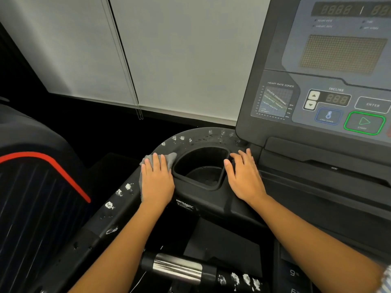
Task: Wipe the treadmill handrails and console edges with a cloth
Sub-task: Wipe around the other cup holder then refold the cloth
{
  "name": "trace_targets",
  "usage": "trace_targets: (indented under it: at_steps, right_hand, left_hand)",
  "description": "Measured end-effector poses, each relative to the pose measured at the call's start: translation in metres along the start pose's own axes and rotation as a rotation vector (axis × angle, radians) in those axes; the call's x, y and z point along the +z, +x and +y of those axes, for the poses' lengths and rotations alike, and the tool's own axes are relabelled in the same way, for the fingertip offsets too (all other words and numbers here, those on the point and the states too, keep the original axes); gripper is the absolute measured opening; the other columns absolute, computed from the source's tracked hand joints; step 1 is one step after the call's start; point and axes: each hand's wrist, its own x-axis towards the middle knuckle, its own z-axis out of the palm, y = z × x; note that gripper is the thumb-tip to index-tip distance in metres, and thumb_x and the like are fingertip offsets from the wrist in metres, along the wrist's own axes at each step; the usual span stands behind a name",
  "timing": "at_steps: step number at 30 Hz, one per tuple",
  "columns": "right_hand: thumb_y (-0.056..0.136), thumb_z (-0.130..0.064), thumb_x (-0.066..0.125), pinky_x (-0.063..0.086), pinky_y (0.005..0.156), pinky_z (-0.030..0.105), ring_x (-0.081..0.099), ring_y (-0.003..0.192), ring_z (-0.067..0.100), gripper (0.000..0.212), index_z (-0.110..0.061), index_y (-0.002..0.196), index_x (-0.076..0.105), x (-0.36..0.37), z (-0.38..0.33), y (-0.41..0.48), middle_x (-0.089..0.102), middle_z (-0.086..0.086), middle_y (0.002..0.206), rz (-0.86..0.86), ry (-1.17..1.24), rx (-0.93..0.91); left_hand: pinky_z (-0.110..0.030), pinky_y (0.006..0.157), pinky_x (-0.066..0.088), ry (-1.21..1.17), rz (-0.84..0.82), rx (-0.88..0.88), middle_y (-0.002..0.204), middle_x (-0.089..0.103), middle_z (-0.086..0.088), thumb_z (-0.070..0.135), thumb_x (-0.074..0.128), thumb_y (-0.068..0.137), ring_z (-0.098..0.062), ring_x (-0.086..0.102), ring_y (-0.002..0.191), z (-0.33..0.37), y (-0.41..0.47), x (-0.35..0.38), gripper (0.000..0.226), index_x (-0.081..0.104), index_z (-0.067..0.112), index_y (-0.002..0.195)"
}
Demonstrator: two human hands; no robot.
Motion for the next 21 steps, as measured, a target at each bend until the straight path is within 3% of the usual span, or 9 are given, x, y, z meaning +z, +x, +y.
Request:
trace_targets:
  at_steps: [3,5,7,9,12,14,16,19,21]
  right_hand:
    - [0.099,-0.040,0.032,0.004,0.116,0.032,0.000,0.146,0.020,0.049,-0.012,0.139,0.039,0.000,-0.001,0.001,0.025,0.009,0.153,-0.001,-0.010,-0.038]
    - [0.100,-0.038,0.033,0.007,0.116,0.034,0.000,0.146,0.018,0.048,-0.013,0.140,0.039,-0.001,-0.006,0.000,0.025,0.007,0.154,-0.010,0.006,-0.084]
    - [0.099,-0.038,0.034,0.014,0.117,0.035,0.002,0.146,0.014,0.047,-0.015,0.140,0.039,-0.004,-0.019,-0.002,0.027,0.003,0.153,-0.032,0.090,-0.128]
    - [0.098,-0.040,0.036,0.020,0.117,0.037,0.010,0.144,0.011,0.047,-0.020,0.140,0.038,-0.004,-0.038,-0.007,0.030,-0.001,0.152,-0.125,0.226,-0.173]
    - [0.093,-0.047,0.043,0.029,0.114,0.037,0.028,0.138,0.006,0.058,-0.023,0.145,0.029,0.005,-0.075,-0.016,0.034,-0.006,0.149,-0.332,0.520,-0.231]
    - [0.091,-0.047,0.046,0.029,0.113,0.024,0.027,0.136,0.000,0.066,-0.026,0.148,0.019,0.015,-0.092,-0.019,0.027,-0.010,0.151,-0.422,0.704,-0.215]
    - [0.094,-0.037,0.049,0.028,0.100,0.002,0.027,0.129,-0.008,0.065,-0.029,0.148,0.014,0.021,-0.103,-0.016,0.024,-0.013,0.147,-0.422,0.731,-0.206]
    - [0.096,-0.026,0.050,0.033,0.084,-0.005,0.037,0.115,-0.009,0.063,-0.031,0.148,0.015,0.029,-0.109,-0.005,0.033,-0.009,0.137,-0.339,0.658,-0.240]
    - [0.096,-0.019,0.050,0.036,0.086,0.000,0.044,0.114,0.002,0.060,-0.026,0.148,0.020,0.034,-0.110,0.008,0.042,0.000,0.135,-0.301,0.625,-0.249]
  left_hand:
    - [-0.041,0.106,0.026,-0.111,0.006,0.098,0.135,0.043,-0.021,0.023,0.028,0.094,-0.037,0.039,0.125,0.009,-0.014,-0.002,0.046,0.040,-0.001,0.132]
    - [-0.039,0.102,0.033,-0.389,0.029,0.128,0.126,0.054,-0.019,0.021,0.030,0.093,-0.034,0.049,0.119,0.016,-0.023,-0.013,0.043,0.053,-0.001,0.122]
    - [-0.023,0.105,0.028,-0.661,-0.015,0.071,0.135,0.051,-0.008,0.014,0.043,0.095,-0.023,0.043,0.129,0.020,-0.028,-0.024,0.036,0.051,0.006,0.130]
    - [-0.010,0.096,0.031,-0.849,-0.013,-0.014,0.130,0.057,-0.001,0.011,0.052,0.092,-0.013,0.048,0.123,0.020,-0.029,-0.034,0.036,0.055,0.014,0.128]
    - [-0.016,0.078,0.048,-1.268,-0.031,-0.209,0.106,0.068,0.002,0.012,0.058,0.089,-0.010,0.063,0.095,0.019,-0.024,-0.051,0.024,0.065,0.021,0.109]
    - [-0.026,0.072,0.054,-1.649,-0.132,-0.391,0.096,0.068,-0.004,0.011,0.055,0.091,-0.016,0.067,0.085,0.017,-0.022,-0.060,0.014,0.062,0.015,0.103]
    - [-0.029,0.070,0.056,-1.894,-0.216,-0.496,0.096,0.068,-0.010,0.015,0.050,0.094,-0.018,0.069,0.083,0.014,-0.020,-0.069,0.015,0.060,0.009,0.103]
    - [-0.033,0.078,0.055,-1.936,-0.251,-0.428,0.097,0.070,-0.007,0.025,0.040,0.097,-0.020,0.068,0.089,0.001,-0.012,-0.071,0.026,0.062,0.014,0.104]
    - [-0.020,0.072,0.053,-1.759,-0.216,-0.338,0.094,0.070,0.003,0.026,0.037,0.099,-0.010,0.068,0.087,-0.007,-0.005,-0.069,0.023,0.059,0.025,0.106]
